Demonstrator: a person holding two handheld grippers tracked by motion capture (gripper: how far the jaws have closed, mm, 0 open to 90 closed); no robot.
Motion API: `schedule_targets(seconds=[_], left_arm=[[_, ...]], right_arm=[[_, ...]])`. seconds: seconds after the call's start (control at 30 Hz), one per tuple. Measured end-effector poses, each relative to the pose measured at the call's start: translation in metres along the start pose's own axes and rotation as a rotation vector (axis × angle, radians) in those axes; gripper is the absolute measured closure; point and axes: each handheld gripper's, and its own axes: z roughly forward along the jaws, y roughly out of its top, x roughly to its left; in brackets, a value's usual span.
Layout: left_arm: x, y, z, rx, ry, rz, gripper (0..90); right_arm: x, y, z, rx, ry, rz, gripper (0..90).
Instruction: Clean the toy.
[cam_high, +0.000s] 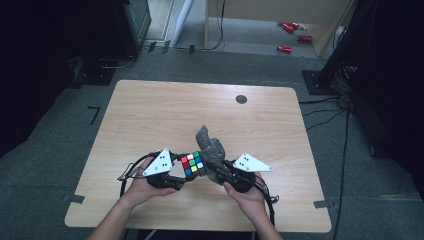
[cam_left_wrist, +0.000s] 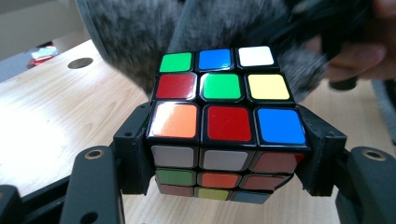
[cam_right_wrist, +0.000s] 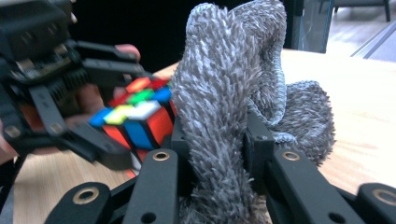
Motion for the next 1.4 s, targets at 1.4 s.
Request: schedule_targets(seconds=[1.4], left_arm=[[-0.025,0.010,0.035,0.220,0.117,0.021,34.9]], right_arm=[[0.031,0.008,0.011,0.060,-0.149,0.012,72.2]])
